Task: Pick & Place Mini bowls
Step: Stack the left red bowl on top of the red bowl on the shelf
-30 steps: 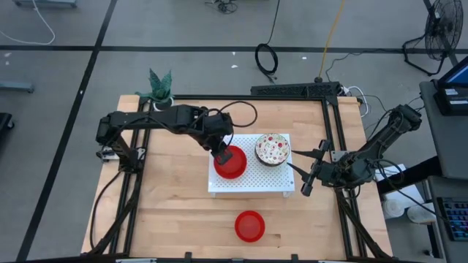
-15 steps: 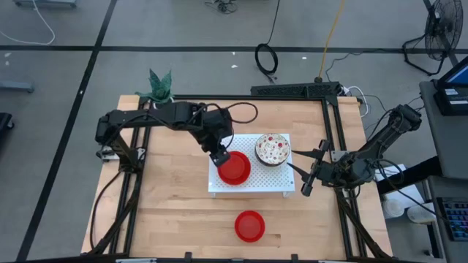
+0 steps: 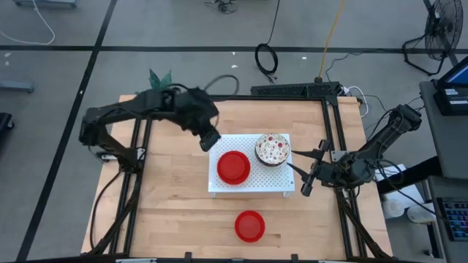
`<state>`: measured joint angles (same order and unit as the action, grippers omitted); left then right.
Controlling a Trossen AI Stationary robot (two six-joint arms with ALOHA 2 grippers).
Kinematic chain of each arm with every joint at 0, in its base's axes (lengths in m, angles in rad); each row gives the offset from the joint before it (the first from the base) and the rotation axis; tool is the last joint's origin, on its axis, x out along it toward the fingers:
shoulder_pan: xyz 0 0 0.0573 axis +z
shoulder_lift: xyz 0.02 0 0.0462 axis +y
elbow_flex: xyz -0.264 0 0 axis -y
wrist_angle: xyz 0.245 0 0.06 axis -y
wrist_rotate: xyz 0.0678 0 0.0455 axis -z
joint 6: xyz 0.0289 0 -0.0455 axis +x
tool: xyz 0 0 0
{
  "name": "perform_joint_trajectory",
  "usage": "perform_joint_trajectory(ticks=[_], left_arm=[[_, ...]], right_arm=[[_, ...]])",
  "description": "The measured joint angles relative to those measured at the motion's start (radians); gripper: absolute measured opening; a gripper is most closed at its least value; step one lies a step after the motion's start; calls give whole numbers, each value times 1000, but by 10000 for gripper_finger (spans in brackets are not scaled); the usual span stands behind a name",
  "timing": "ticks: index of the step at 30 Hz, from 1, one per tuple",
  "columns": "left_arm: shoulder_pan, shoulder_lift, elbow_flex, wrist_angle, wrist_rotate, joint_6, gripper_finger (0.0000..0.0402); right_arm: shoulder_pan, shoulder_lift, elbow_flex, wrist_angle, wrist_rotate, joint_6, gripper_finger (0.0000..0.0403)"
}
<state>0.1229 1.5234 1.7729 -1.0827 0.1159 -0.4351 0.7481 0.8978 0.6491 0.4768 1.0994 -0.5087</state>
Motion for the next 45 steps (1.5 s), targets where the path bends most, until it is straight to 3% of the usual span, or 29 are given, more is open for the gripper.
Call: perform_joint_trajectory(ticks=[7,9,14,17,19,23,31,37,45], left_arm=[[-234,-86,-25,266,-565,116,77],[-294,-84,-47,286,-621,130,77],[-365,-64,-147,284,-634,196,74],[-395,-63,-263,362,-704,308,42],[-396,-72,-345,454,-663,380,12],[-353,-104,-486,696,-559,460,7],[-248,-114,-633,854,-505,409,3],[-234,-116,-616,871,-492,402,3],[-292,-177,-598,939,-440,449,4]], right_arm=[[0,0,0,-9,0,8,176],[0,0,0,-15,0,17,176],[0,0,0,-15,0,26,176],[0,0,0,-14,0,26,176],[0,0,0,-14,0,26,176],[0,0,0,-14,0,26,176],[0,0,0,-15,0,26,176],[0,0,0,-18,0,26,176],[0,0,0,-18,0,26,176]])
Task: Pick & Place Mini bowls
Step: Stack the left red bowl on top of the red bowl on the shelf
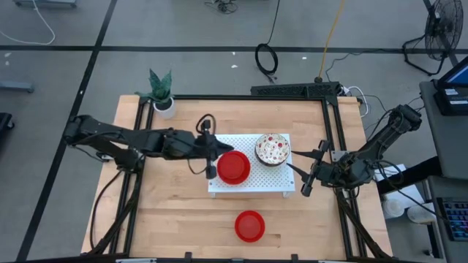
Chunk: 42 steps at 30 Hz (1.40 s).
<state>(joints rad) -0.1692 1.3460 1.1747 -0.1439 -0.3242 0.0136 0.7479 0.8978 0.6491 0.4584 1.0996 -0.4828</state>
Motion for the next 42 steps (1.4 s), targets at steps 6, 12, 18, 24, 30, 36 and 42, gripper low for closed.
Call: perform_joint_trajectory(ticks=[6,12,18,24,30,36,42], left_arm=[[-43,18,-30,-54,-31,-51,4],[-34,27,-105,-20,-71,-106,4],[-19,26,-120,-17,-85,-131,5],[-19,3,-120,48,-78,-86,5],[-19,5,-120,25,-77,-93,3],[-7,47,-120,-32,-77,-158,6],[3,60,-120,-37,-77,-188,11]], right_arm=[[0,0,0,0,0,3,176],[0,0,0,0,0,4,176],[0,0,0,0,0,3,176],[0,0,0,0,0,4,176],[0,0,0,0,0,4,176],[0,0,0,0,0,7,176],[0,0,0,0,0,7,176]])
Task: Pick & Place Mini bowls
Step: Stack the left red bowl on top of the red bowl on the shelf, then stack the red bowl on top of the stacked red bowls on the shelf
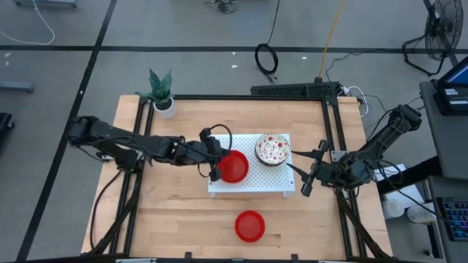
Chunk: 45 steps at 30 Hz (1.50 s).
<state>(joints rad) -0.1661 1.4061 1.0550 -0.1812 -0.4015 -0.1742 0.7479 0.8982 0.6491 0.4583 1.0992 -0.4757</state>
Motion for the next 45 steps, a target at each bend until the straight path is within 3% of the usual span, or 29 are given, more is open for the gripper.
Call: perform_joint_trajectory(ticks=[4,8,11,26,41,45], left_arm=[[-5,-5,0,138,9,53,5],[-26,-14,2,359,120,163,7],[-37,5,2,415,183,176,4],[-28,212,0,520,192,176,3],[-17,164,2,507,191,172,3],[-18,161,2,475,132,180,8]], right_arm=[[0,0,0,0,0,-1,176],[0,0,0,0,0,-2,176],[0,0,0,0,0,-3,176],[0,0,0,0,0,-3,176],[0,0,0,0,0,-3,176],[0,0,0,0,0,-2,176]])
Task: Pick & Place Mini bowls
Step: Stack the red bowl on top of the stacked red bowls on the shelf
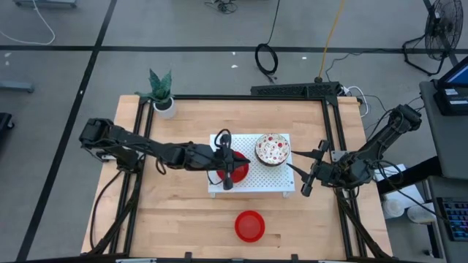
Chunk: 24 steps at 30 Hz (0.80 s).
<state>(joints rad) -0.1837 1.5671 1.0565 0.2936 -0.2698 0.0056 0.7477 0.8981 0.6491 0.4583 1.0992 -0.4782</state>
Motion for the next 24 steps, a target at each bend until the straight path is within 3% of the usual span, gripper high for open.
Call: perform_joint_trajectory(ticks=[10,18,20,24], left_arm=[[-85,-146,8,-56,-138,68,3],[-323,-269,9,-260,-502,93,3],[-390,-272,8,-297,-599,82,5],[-504,-272,8,-336,-792,39,10]], right_arm=[[0,-1,0,-19,2,3,176],[0,0,0,-23,-11,7,176],[0,2,0,-29,-77,23,176],[0,49,0,-26,-337,76,176]])
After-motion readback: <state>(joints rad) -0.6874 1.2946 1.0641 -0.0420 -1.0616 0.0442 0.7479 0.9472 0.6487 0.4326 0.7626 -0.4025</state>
